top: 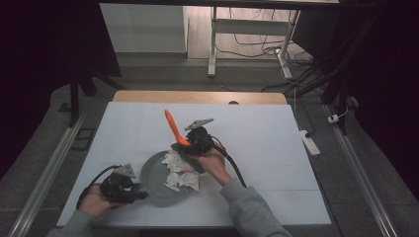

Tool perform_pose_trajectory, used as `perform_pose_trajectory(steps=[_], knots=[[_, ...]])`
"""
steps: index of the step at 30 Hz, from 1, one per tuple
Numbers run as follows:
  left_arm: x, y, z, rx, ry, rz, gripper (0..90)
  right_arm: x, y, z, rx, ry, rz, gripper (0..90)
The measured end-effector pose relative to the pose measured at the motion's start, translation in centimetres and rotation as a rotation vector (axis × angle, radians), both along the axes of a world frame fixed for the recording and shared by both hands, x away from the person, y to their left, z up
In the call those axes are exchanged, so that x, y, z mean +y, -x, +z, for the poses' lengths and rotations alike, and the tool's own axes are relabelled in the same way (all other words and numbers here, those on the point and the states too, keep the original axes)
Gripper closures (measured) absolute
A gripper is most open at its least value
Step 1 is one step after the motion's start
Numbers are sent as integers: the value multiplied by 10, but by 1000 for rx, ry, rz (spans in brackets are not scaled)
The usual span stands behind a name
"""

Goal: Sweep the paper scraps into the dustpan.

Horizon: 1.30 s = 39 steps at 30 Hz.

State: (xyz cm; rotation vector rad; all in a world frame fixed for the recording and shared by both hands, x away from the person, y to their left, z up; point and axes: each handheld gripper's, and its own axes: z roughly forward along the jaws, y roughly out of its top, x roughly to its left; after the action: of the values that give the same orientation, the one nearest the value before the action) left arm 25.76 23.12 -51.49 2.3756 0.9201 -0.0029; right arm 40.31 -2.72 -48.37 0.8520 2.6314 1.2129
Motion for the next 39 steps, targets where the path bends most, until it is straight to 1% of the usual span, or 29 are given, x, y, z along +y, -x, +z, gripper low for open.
perform_pose_trajectory(steps=[3,4,7,8,10,12,13,14,15,16,17,18,21,23,24,25,27,28,29,30,31,32,33,34,35,37,39], knots=[[0,0,0,0,0,0,616,6,7,0,7,-16,29,703],[0,0,0,0,0,0,616,6,7,0,7,-16,29,703],[0,0,0,0,0,0,616,14,16,1,5,-35,84,703],[0,0,0,0,3,4,616,14,16,1,5,-35,84,703],[0,0,0,0,2,3,616,16,19,4,8,-55,105,703],[0,0,0,-1,2,4,616,15,20,9,10,-92,115,703],[0,0,0,-1,2,4,616,13,21,13,6,-106,106,703],[0,0,0,0,1,4,616,7,20,22,-34,-107,82,703],[0,0,0,0,2,4,616,7,20,22,-34,-107,82,703],[0,0,0,0,1,4,616,-2,16,30,-64,-110,53,703],[0,0,0,0,2,4,616,-2,16,30,-64,-110,53,703],[1,0,0,0,0,1,616,-11,11,36,-78,-113,27,703],[1,0,0,0,1,1,615,-23,4,41,-91,-105,-12,703],[1,0,0,-1,-1,1,615,-29,-2,40,-104,-86,-35,703],[1,0,0,-1,-1,1,615,-29,-2,40,-104,-86,-35,703],[1,0,0,0,-1,1,615,-34,-10,38,-110,-56,-69,703],[1,0,0,0,-1,0,615,-38,-20,34,-119,-18,-98,703],[1,0,0,0,0,1,615,-38,-20,34,-119,-18,-98,703],[1,0,0,0,1,2,615,-41,-32,28,-107,5,-130,703],[1,0,-1,0,1,2,615,-42,-38,25,-102,24,-138,703],[1,0,-1,0,2,2,615,-42,-43,23,-107,40,-146,703],[1,0,-1,0,3,1,615,-42,-43,23,-107,40,-146,703],[2,0,-1,0,4,1,615,-42,-47,21,-97,48,-156,703],[2,0,-1,2,8,6,615,-41,-51,19,-98,58,-153,703],[2,0,-1,3,7,7,615,-38,-57,16,-107,80,-145,703],[3,-1,-2,3,7,6,615,-34,-59,15,-105,89,-146,703],[4,-1,-1,2,7,8,615,-28,-63,14,-105,118,-138,703]])
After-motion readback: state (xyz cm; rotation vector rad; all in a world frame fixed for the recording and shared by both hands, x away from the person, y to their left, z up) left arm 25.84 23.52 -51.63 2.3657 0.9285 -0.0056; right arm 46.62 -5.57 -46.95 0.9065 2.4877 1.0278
